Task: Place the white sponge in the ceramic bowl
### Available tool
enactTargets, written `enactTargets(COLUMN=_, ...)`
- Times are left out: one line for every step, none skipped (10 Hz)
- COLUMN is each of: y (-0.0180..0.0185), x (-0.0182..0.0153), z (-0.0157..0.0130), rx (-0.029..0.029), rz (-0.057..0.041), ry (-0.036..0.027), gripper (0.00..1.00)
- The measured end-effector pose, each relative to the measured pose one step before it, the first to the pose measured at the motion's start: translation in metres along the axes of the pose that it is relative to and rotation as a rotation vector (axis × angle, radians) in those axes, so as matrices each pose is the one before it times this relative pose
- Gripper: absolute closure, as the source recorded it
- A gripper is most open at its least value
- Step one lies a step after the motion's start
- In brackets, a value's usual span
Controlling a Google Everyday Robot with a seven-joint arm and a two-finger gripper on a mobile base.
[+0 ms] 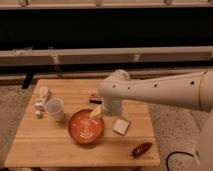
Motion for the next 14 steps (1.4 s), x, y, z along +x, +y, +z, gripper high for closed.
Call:
enactTargets(y=-0.00299, x=0.00103, z=0.00799, rx=-0.00263, rz=0.00651, ry=0.00039, gripper=0.0)
enactTargets(y=-0.00552, x=0.00254, z=0.00247, rx=0.00251, rz=0.00117, ry=0.00227, gripper=0.0)
enactTargets(y=-0.00591, x=0.00159, z=-0.00048, rx=0.00207, rz=-0.00029, ry=-0.00134, gripper=0.0)
enactTargets(y=-0.00211, x=0.00093, z=-0.00085, rx=0.00044, rz=-0.00096, ry=-0.00022, gripper=0.0)
enactTargets(y=0.00586, x=-0.00151, z=0.00055, rx=-0.00252, rz=-0.00235, ry=-0.00071, gripper=0.0)
enactTargets(y=0.00587, x=-0.00193, z=0.00326, rx=0.00106, rz=-0.00455, ry=0.00005, gripper=0.0)
enactTargets(y=0.00112, x=0.0001, z=0.00173, rx=-0.00181, rz=0.0016, ry=0.00098, gripper=0.0)
enactTargets(y=-0.00575, x=0.00145, z=0.00195, rx=0.00488, rz=0.0027, ry=0.00132, gripper=0.0)
enactTargets(y=-0.00545, x=0.00191, z=0.00108, rx=-0.00074, rz=0.00093, ry=-0.00036, gripper=0.0)
enactTargets(y=-0.00388, x=0.00114, z=0.00103, rx=-0.00044, rz=0.00237, ry=-0.00044, gripper=0.0)
enactTargets(y=0.00245, x=-0.00168, z=0.00026, rx=-0.0007, rz=-0.0029, ry=-0.00343, gripper=0.0)
enactTargets(y=0.00422, x=-0.00114, z=0.00096, rx=-0.00103, rz=-0.00206, ry=-0.00017, gripper=0.0)
enactTargets(y=0.00616, x=-0.00122, z=0.00216, rx=-0.00174, rz=-0.00311, ry=0.00069, gripper=0.0)
enactTargets(y=-0.00331, x=0.00044, z=0.00153, rx=0.00386, rz=0.00117, ry=0.00099, gripper=0.0)
